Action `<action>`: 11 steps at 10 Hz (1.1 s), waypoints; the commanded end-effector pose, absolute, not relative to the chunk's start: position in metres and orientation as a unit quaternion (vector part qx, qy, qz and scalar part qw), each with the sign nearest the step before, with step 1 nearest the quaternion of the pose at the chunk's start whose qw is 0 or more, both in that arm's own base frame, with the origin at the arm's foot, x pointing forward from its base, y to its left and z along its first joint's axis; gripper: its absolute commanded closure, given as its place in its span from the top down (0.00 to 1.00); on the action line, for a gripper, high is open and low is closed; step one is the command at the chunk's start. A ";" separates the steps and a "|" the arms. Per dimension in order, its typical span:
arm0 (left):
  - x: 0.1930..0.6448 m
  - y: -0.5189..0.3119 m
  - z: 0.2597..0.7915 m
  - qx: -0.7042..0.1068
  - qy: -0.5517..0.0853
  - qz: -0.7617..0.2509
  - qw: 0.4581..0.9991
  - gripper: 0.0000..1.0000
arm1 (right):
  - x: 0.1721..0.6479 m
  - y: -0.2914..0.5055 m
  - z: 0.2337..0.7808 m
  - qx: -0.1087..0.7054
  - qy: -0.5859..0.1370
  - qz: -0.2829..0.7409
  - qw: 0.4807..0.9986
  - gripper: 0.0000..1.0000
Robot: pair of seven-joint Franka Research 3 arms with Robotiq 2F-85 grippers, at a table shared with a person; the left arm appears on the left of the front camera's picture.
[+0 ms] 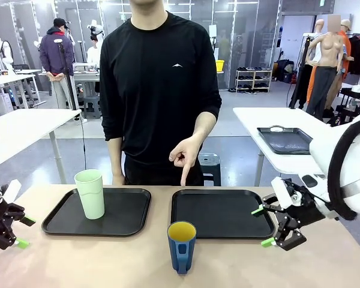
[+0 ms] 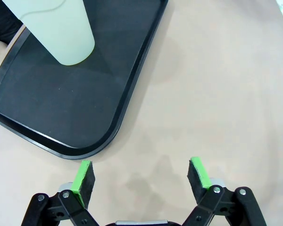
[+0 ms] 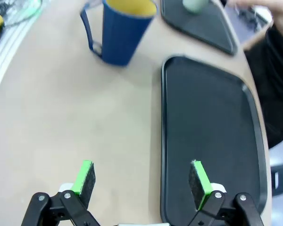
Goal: Sort and store the cups by type.
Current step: Pick up the Handle plastic cup and place it into the empty Flat Tray.
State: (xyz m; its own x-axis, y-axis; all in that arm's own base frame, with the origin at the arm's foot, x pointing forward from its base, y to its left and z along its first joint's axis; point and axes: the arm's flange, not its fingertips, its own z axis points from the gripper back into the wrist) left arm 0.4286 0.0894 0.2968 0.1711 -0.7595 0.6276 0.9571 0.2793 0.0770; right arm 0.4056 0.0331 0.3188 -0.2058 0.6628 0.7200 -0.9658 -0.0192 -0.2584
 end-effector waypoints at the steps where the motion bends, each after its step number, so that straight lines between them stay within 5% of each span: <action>1: 0.429 0.090 0.296 -0.168 -0.294 -0.580 0.740 1.00 | 0.427 0.033 0.287 0.253 -0.385 0.688 0.560 1.00; 7: 0.429 0.090 0.296 -0.168 -0.294 -0.580 0.740 1.00 | 0.440 0.038 0.274 0.312 -0.409 0.676 0.527 1.00; 8: 0.429 0.090 0.296 -0.168 -0.294 -0.580 0.740 1.00 | 0.440 0.047 0.312 0.296 -0.402 0.679 0.538 1.00; 11: 0.429 0.090 0.296 -0.168 -0.294 -0.580 0.740 1.00 | 0.440 0.047 0.312 0.296 -0.402 0.679 0.538 1.00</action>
